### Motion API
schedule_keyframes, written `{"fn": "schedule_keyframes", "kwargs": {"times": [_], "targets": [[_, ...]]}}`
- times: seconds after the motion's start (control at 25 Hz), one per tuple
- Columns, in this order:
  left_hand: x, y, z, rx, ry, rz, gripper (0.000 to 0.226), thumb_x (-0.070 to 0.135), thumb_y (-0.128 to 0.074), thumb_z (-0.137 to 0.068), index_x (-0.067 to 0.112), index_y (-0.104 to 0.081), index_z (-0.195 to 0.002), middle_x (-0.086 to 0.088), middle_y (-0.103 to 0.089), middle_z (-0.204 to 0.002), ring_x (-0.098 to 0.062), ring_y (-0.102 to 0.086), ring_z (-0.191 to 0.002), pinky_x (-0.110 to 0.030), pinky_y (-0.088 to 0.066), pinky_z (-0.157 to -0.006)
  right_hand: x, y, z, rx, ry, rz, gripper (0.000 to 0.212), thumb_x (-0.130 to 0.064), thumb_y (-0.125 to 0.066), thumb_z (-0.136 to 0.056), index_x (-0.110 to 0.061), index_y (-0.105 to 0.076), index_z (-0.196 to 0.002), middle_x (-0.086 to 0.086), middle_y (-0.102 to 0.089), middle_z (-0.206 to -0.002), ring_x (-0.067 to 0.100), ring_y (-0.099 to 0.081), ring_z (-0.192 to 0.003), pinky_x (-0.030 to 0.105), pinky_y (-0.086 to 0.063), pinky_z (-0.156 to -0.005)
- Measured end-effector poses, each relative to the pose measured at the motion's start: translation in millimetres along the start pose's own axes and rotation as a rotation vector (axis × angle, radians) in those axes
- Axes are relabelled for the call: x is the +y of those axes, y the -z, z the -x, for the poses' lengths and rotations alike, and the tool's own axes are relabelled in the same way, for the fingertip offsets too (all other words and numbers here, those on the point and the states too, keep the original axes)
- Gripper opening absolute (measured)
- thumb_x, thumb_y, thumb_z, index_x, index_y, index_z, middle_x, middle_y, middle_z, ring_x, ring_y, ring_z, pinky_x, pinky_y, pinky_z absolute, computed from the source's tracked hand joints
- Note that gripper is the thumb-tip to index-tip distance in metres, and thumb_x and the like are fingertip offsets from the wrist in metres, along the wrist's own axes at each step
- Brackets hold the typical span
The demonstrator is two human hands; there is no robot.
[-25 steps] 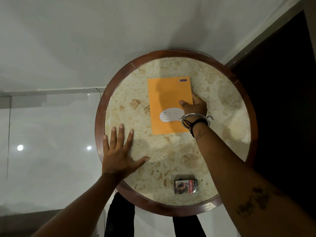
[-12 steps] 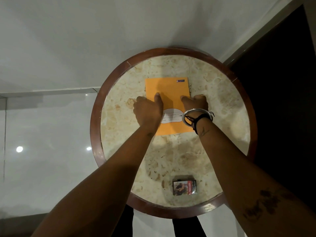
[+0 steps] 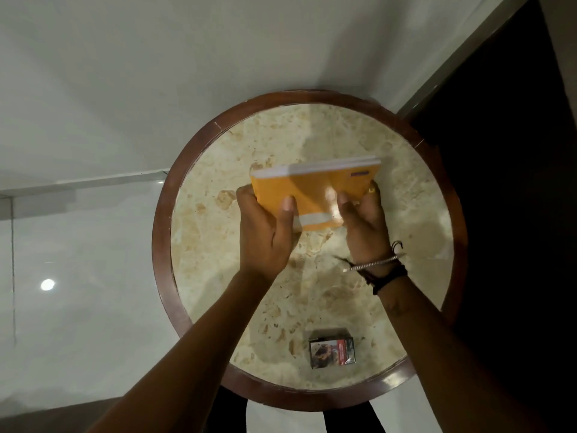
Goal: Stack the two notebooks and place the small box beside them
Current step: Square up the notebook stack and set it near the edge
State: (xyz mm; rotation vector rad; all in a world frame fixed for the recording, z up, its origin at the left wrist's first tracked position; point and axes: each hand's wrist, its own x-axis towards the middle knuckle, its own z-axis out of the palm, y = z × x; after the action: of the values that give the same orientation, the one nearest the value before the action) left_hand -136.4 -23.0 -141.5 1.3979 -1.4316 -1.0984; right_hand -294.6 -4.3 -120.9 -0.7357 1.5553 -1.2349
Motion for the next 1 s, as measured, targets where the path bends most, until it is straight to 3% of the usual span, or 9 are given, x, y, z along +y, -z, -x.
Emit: {"fn": "schedule_keyframes", "kwargs": {"times": [0.16, 0.24, 0.32, 0.4, 0.48, 0.56, 0.64, 0.84, 1.0], "targets": [[-24, -2, 19, -0.098, -0.017, -0.006, 0.038, 0.044, -0.046, -0.105, 0.036, -0.029, -0.138, 0.018, -0.052, -0.122, -0.001, -0.061, -0.106, -0.02, -0.055, -0.077, 21, 12, 14, -0.001, -0.047, 0.158, 0.044, -0.008, -0.046, -0.099, -0.003, -0.035, -0.141, 0.017, -0.055, -0.137, 0.026, -0.054, -0.126, 0.043, -0.041, -0.11], [-27, -6, 15, -0.104, 0.013, -0.04, 0.036, 0.038, -0.045, -0.107, 0.032, -0.035, -0.14, 0.007, -0.053, -0.124, -0.006, -0.059, -0.109, -0.028, -0.056, -0.082, 20, 15, 4, 0.017, -0.051, 0.158, 0.044, -0.008, -0.047, -0.099, -0.003, -0.036, -0.142, 0.017, -0.055, -0.138, 0.028, -0.054, -0.126, 0.042, -0.042, -0.11], [-18, -17, 1, -0.091, 0.03, -0.148, 0.044, 0.036, -0.045, -0.108, 0.016, -0.039, -0.147, -0.002, -0.052, -0.126, -0.015, -0.055, -0.11, -0.031, -0.052, -0.088, 14, 19, -11, 0.087, -0.049, 0.191, 0.046, -0.007, -0.048, -0.099, -0.003, -0.037, -0.143, 0.017, -0.054, -0.139, 0.027, -0.055, -0.124, 0.025, -0.046, -0.104], [-3, -37, -23, -0.09, 0.08, -0.238, 0.052, 0.034, -0.048, -0.108, 0.007, -0.041, -0.152, -0.01, -0.056, -0.124, -0.022, -0.054, -0.109, -0.025, -0.044, -0.084, 3, 28, -33, 0.19, -0.03, 0.285, 0.046, -0.011, -0.053, -0.097, -0.003, -0.042, -0.141, 0.017, -0.057, -0.135, 0.023, -0.057, -0.115, 0.007, -0.048, -0.085], [11, -62, -51, -0.103, 0.153, -0.313, 0.047, 0.033, -0.052, -0.107, -0.002, -0.053, -0.138, -0.022, -0.06, -0.114, -0.033, -0.058, -0.101, -0.028, -0.035, -0.071, -6, 41, -61, 0.251, -0.072, 0.339, 0.042, -0.015, -0.056, -0.095, -0.004, -0.05, -0.135, 0.017, -0.062, -0.13, 0.026, -0.06, -0.11, 0.021, -0.051, -0.085], [24, -86, -73, -0.092, 0.253, -0.345, 0.04, 0.034, -0.057, -0.105, -0.006, -0.06, -0.106, -0.026, -0.062, -0.102, -0.04, -0.059, -0.095, -0.031, -0.028, -0.066, -16, 57, -91, 0.271, -0.16, 0.418, 0.036, -0.019, -0.06, -0.093, -0.003, -0.059, -0.125, 0.018, -0.066, -0.123, 0.033, -0.062, -0.109, 0.04, -0.052, -0.092], [29, -104, -90, -0.102, 0.333, -0.352, 0.04, 0.035, -0.062, -0.102, 0.0, -0.051, -0.087, -0.023, -0.059, -0.096, -0.041, -0.061, -0.094, -0.032, -0.03, -0.066, -24, 70, -117, 0.266, -0.247, 0.496, 0.029, -0.023, -0.062, -0.091, -0.006, -0.064, -0.115, 0.014, -0.068, -0.116, 0.031, -0.063, -0.1, 0.042, -0.052, -0.084], [24, -134, -104, -0.153, 0.386, -0.455, 0.039, 0.035, -0.063, -0.101, -0.003, -0.061, -0.107, -0.023, -0.061, -0.119, -0.038, -0.065, -0.099, -0.035, -0.04, -0.072, -17, 89, -148, 0.253, -0.363, 0.635, 0.024, -0.028, -0.064, -0.089, -0.009, -0.066, -0.103, 0.01, -0.068, -0.103, 0.029, -0.06, -0.089, 0.038, -0.045, -0.076], [18, -141, -93, -0.162, 0.275, -0.641, 0.039, 0.04, -0.058, -0.104, 0.002, -0.061, -0.115, -0.016, -0.054, -0.126, -0.035, -0.062, -0.107, -0.036, -0.04, -0.073, 2, 93, -150, 0.315, -0.327, 0.594, 0.025, -0.02, -0.066, -0.088, -0.01, -0.064, -0.111, 0.012, -0.065, -0.121, 0.033, -0.062, -0.105, 0.039, -0.049, -0.082]]}}
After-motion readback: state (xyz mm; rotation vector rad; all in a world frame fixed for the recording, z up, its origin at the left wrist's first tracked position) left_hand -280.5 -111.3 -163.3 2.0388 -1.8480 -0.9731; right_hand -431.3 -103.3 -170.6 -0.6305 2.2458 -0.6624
